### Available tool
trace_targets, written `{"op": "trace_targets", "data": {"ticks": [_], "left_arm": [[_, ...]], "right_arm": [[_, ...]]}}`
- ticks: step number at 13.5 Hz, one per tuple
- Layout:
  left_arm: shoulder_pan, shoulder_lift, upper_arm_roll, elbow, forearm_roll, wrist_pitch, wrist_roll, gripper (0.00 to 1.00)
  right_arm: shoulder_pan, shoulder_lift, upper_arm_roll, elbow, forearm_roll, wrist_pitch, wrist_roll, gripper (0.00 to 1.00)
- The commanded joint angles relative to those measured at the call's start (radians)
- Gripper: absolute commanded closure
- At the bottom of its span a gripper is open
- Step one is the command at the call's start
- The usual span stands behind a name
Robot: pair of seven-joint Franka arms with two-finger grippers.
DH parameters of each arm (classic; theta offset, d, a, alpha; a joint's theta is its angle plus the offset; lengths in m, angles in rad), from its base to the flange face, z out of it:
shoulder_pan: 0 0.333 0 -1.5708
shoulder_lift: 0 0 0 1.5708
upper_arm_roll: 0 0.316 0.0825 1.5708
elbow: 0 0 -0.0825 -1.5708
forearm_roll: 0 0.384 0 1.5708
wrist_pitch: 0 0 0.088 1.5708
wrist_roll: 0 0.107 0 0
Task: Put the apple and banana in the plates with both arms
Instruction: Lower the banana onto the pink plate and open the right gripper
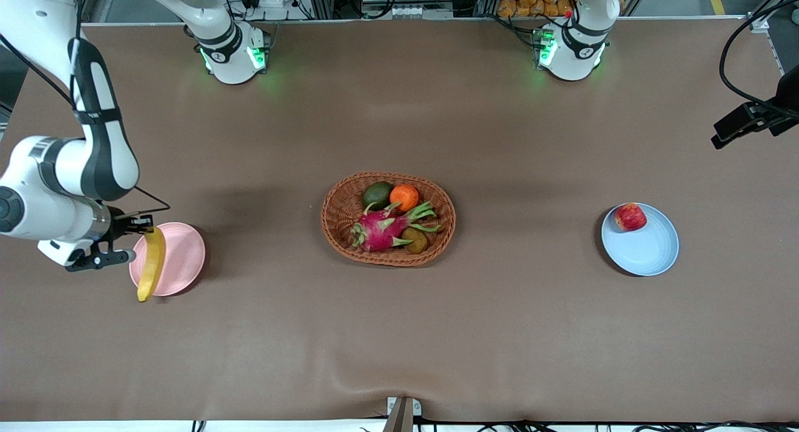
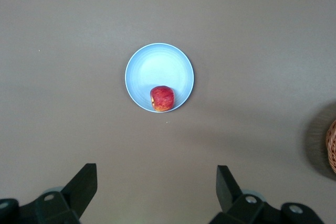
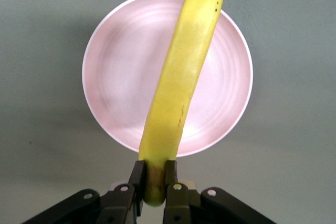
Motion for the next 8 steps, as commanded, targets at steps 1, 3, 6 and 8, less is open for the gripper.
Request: {"op": "trace_targets", "data": {"ticks": [1, 3, 6, 8], "left_arm": [[0.007, -0.014, 0.002, 0.012, -0.021, -0.017, 0.014, 0.00], [0.007, -0.013, 0.001, 0.012, -0.021, -0.017, 0.014, 0.00], [0.005, -0.010, -0.001, 0.012, -0.022, -0.014, 0.014, 0.00], [0.002, -0.010, -0.005, 0.015, -0.022, -0.014, 0.015, 0.00]], "right_arm": [[-0.021, -0.006, 0.021, 0.042, -0.010, -0.014, -0.008, 0.00], [-0.015, -0.020, 0.022, 0.080, -0.008, -0.043, -0.004, 0.00], [0.015, -0.032, 0.027, 0.235, -0.008, -0.209, 0.003, 0.00], [0.020, -0.042, 0.027, 0.324, 0.001, -0.296, 0.003, 0.00]]}}
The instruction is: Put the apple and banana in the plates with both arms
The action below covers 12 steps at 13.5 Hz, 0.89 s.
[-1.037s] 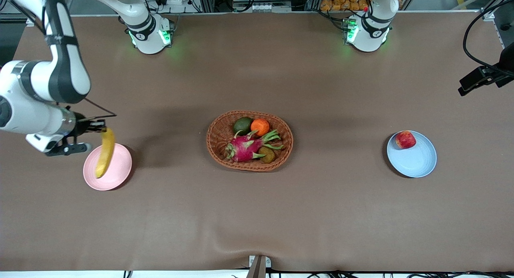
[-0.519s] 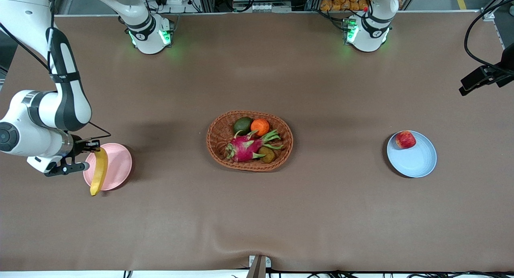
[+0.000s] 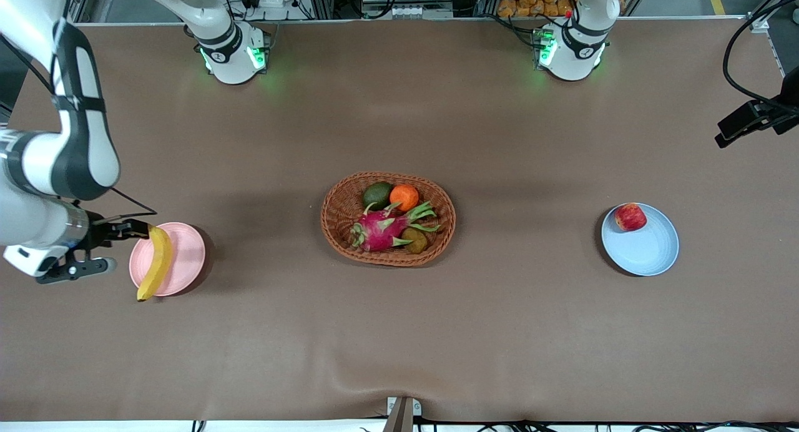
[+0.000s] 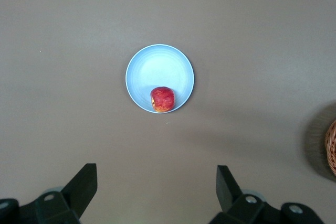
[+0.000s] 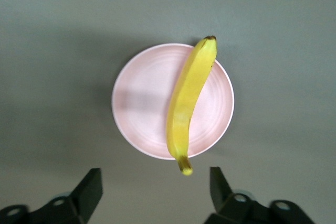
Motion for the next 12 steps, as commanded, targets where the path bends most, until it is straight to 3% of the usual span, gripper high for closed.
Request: {"op": "trace_targets", "data": {"ticks": [1, 4, 7, 11, 12], "left_arm": [[0.000, -0.005, -0.007, 0.013, -0.021, -0.012, 0.015, 0.00], [0.000, -0.006, -0.007, 0.013, -0.018, -0.012, 0.017, 0.00], [-0.001, -0.008, -0.008, 0.015, -0.021, -0.012, 0.017, 0.00], [-0.012, -0.023, 0.002, 0.013, -0.064, -0.011, 0.020, 0.00], [-0.047, -0.028, 0.033, 0.010, -0.058, -0.015, 0.031, 0.00]], "right_arm": [[0.008, -0.032, 0.004, 0.100, 0.010, -0.127, 0.004, 0.00], [-0.003, -0.156, -0.007, 0.093, 0.122, -0.234, 0.007, 0.00], [-0.008, -0.284, 0.002, 0.058, 0.114, -0.308, 0.082, 0.00], [-0.012, -0.378, -0.005, 0.059, 0.039, -0.412, 0.085, 0.00], [-0.017, -0.393, -0.005, 0.057, 0.027, -0.428, 0.099, 0.00]]}}
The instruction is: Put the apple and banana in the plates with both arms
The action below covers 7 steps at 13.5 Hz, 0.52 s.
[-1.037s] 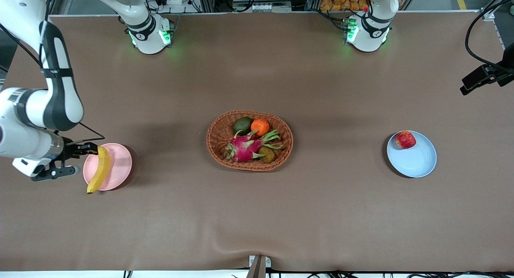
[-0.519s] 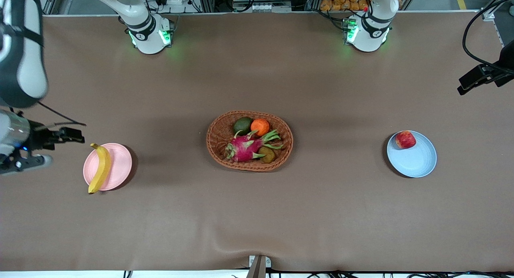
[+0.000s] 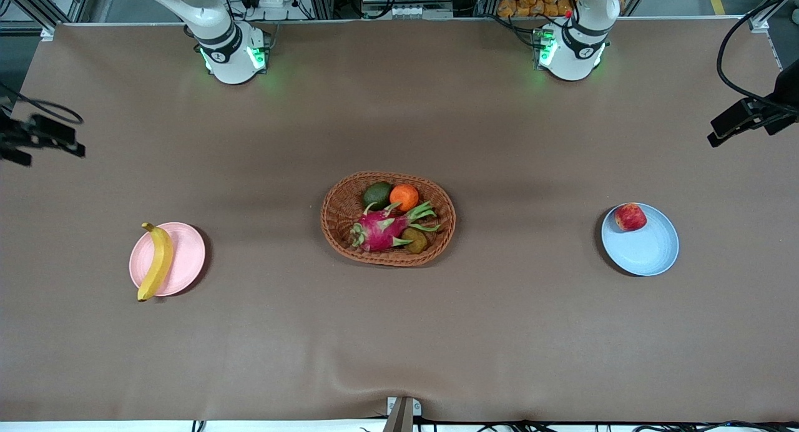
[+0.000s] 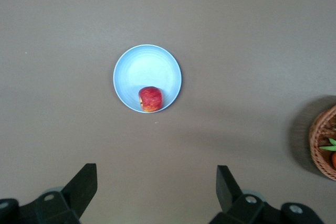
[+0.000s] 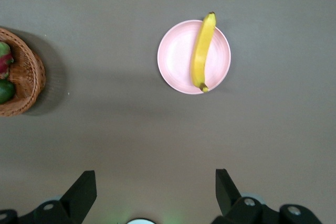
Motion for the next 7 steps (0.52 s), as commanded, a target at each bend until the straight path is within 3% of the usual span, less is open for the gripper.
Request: {"op": "trace_targets", "data": {"ticks": [1, 3, 7], "left_arm": [[-0.111, -0.031, 0.110, -0.001, -0.016, -0.025, 0.033, 0.00], [-0.202, -0.032, 0.213, 0.002, -0.020, -0.063, 0.035, 0.00], [-0.313, -0.045, 0.298, 0.006, -0.019, -0.118, 0.034, 0.00]], "right_arm": [[-0.013, -0.056, 0.009, -0.043, -0.032, -0.016, 0.061, 0.00], [-0.011, -0.085, 0.012, -0.046, -0.032, -0.036, 0.101, 0.00], [-0.016, -0.090, 0.012, -0.058, -0.032, -0.025, 0.107, 0.00]]}}
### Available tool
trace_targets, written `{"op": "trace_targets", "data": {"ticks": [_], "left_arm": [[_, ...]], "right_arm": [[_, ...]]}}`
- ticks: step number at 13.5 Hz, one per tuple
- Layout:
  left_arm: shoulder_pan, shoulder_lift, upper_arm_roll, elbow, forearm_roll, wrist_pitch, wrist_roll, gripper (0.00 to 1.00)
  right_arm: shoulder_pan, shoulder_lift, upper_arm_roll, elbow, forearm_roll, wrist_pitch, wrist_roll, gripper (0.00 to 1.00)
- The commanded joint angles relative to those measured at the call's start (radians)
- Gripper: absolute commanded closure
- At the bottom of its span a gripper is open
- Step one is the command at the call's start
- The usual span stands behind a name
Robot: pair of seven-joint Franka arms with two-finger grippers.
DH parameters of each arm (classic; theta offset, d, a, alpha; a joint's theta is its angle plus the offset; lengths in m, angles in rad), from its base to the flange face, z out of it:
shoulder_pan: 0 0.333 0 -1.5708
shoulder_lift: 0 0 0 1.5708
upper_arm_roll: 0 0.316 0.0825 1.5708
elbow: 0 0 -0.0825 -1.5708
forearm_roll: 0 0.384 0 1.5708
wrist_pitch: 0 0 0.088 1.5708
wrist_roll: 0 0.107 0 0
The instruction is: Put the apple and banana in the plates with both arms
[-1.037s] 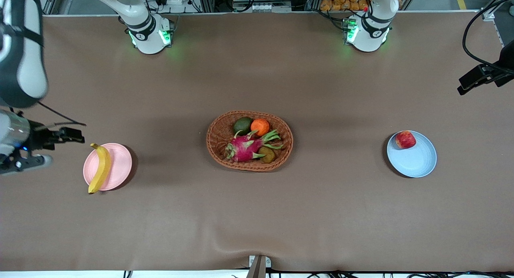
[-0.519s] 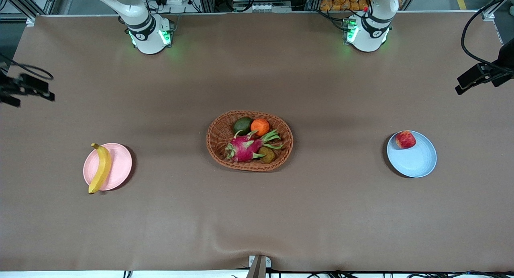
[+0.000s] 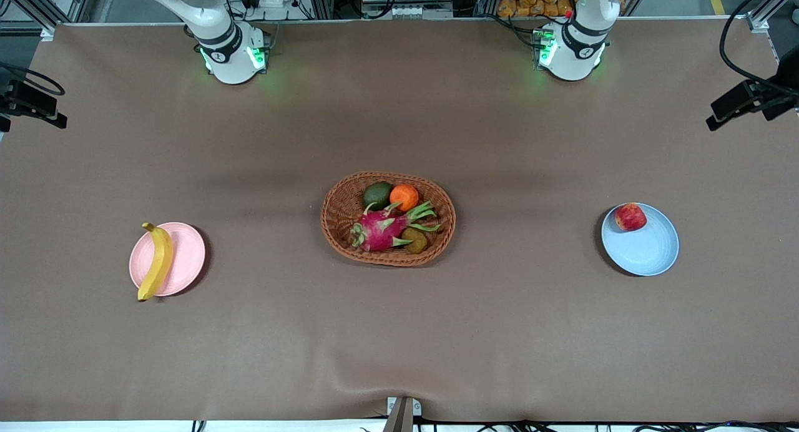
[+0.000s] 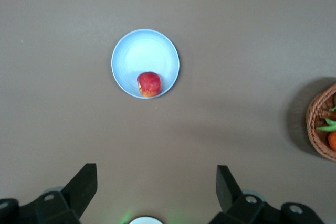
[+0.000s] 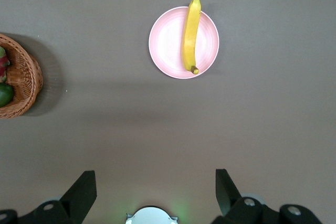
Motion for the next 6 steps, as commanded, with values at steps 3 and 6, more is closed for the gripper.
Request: {"op": "trace_targets", "data": {"ticks": [3, 6], "left_arm": [[-0.034, -0.013, 0.036, 0.039, -0.015, -0.049, 0.014, 0.00], [-0.034, -0.010, 0.033, 0.064, -0.012, -0.089, 0.014, 0.00]], "right_arm": [[-0.015, -0.033, 0.008, -0.038, -0.010, 0.025, 0.040, 0.00], [-0.013, -0.038, 0.010, -0.042, -0.009, 0.032, 0.059, 0.00]]}}
